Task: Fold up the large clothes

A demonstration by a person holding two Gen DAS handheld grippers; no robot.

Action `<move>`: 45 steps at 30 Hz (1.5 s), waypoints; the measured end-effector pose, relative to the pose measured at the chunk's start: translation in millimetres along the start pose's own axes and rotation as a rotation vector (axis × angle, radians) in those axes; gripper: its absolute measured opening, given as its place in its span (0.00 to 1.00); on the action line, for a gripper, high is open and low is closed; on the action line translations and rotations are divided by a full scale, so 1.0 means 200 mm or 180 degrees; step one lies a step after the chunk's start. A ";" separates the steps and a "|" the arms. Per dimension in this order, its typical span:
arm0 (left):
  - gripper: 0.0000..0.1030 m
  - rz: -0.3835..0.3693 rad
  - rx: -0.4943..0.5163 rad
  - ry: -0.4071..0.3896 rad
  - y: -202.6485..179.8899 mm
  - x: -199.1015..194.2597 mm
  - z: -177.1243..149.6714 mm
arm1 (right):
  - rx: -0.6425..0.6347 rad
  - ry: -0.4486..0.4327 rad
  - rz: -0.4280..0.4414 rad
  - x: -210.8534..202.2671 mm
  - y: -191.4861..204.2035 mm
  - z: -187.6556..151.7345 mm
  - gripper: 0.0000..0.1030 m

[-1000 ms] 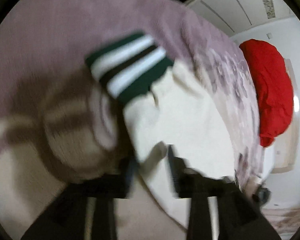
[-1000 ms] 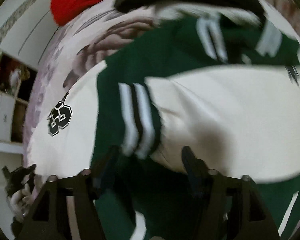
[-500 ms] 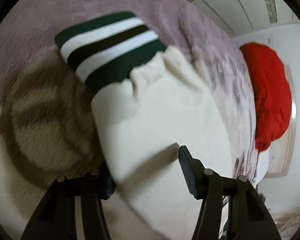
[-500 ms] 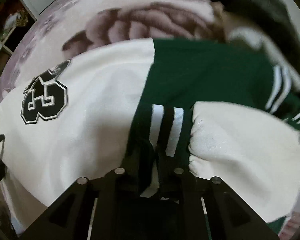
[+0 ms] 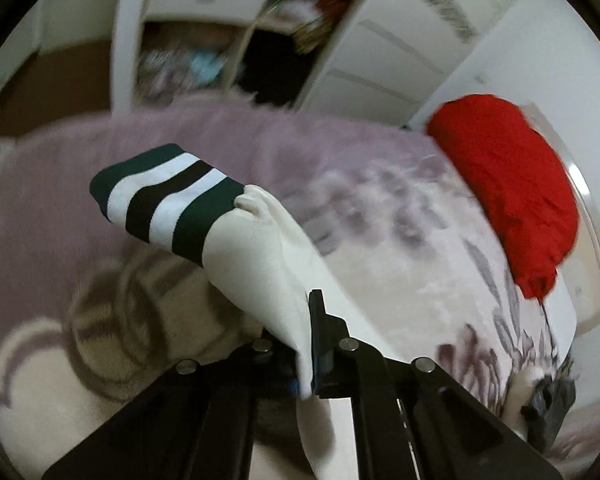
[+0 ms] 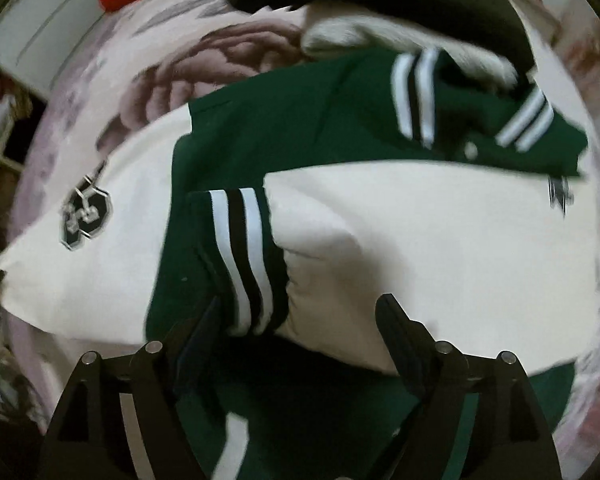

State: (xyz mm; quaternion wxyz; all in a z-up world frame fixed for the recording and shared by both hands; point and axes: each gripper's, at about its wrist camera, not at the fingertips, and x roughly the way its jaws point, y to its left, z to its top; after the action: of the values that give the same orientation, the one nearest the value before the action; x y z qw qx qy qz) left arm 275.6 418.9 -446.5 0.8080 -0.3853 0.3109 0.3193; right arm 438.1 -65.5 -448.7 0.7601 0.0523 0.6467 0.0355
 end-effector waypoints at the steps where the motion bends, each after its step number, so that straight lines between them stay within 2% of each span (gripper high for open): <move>1: 0.02 -0.0020 0.0135 -0.0078 -0.07 -0.05 0.00 | 0.0055 -0.0062 0.0014 -0.04 -0.04 -0.01 0.79; 4: 0.01 -0.0090 0.0589 -0.0308 -0.34 -0.21 -0.02 | 0.0110 -0.0201 0.0010 -0.07 -0.09 0.00 0.79; 6: 0.01 -0.0153 0.0855 -0.0419 -0.49 -0.31 -0.07 | -0.0018 -0.0190 -0.0297 -0.04 -0.16 -0.01 0.79; 9: 0.01 -0.0284 0.1322 -0.0545 -0.76 -0.46 -0.23 | -0.0070 -0.0110 -0.0593 0.02 -0.29 -0.03 0.79; 12: 0.01 -0.0400 0.1802 -0.0606 -1.02 -0.55 -0.45 | -0.0102 -0.0050 -0.0739 0.06 -0.45 -0.04 0.79; 18: 0.01 -0.0731 0.2499 -0.0278 -1.48 -0.63 -1.03 | 0.0128 -0.0053 -0.0588 0.02 -0.82 -0.08 0.79; 21: 0.01 -0.0932 0.2811 -0.0089 -1.68 -0.70 -1.35 | 0.0460 -0.0064 -0.0412 -0.04 -1.12 -0.12 0.79; 27: 0.01 -0.1325 0.3440 0.0451 -2.06 -0.72 -2.07 | 0.1182 0.0056 -0.0369 -0.11 -1.83 -0.32 0.79; 29: 0.01 -0.1312 0.3665 0.0583 -2.12 -0.68 -2.29 | 0.1387 0.0115 -0.0387 -0.12 -2.04 -0.41 0.79; 31: 0.02 -0.1270 0.3916 0.0907 -2.15 -0.60 -2.52 | 0.1546 0.0173 -0.0386 -0.13 -2.22 -0.49 0.79; 34: 0.07 -0.1069 0.4207 0.1223 -2.15 -0.54 -2.74 | 0.1723 0.0224 -0.0269 -0.15 -2.44 -0.60 0.79; 36: 0.09 -0.0966 0.4321 0.1282 -2.12 -0.54 -2.83 | 0.1825 0.0226 -0.0098 -0.16 -2.54 -0.65 0.79; 37: 0.15 -0.0980 0.4324 0.1331 -2.10 -0.55 -2.83 | 0.1874 0.0218 0.0002 -0.16 -2.58 -0.67 0.79; 39: 0.37 -0.1008 0.4263 0.1433 -2.09 -0.58 -2.83 | 0.2026 0.0148 0.0342 -0.19 -2.66 -0.71 0.79; 40: 0.61 -0.0986 0.4203 0.1488 -2.08 -0.58 -2.80 | 0.2071 0.0114 0.0484 -0.21 -2.69 -0.70 0.79; 41: 0.79 -0.0938 0.4117 0.1531 -2.07 -0.58 -2.75 | 0.2098 0.0082 0.0606 -0.22 -2.70 -0.70 0.79; 42: 0.83 -0.0914 0.4001 0.1569 -2.05 -0.58 -2.70 | 0.2110 0.0051 0.0698 -0.24 -2.68 -0.68 0.79; 44: 0.84 -0.0942 0.3790 0.1630 -1.98 -0.60 -2.59 | 0.2088 -0.0023 0.0957 -0.26 -2.65 -0.63 0.79; 45: 0.84 -0.0879 0.3709 0.1585 -1.94 -0.60 -2.51 | 0.2063 -0.0036 0.1079 -0.26 -2.61 -0.61 0.79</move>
State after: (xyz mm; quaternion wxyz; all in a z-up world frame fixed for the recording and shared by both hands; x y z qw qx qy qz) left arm 367.7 -221.6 -447.6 0.8221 0.0174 0.5588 -0.1075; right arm 302.8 -586.5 -482.3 0.6910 0.3971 0.6022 -0.0461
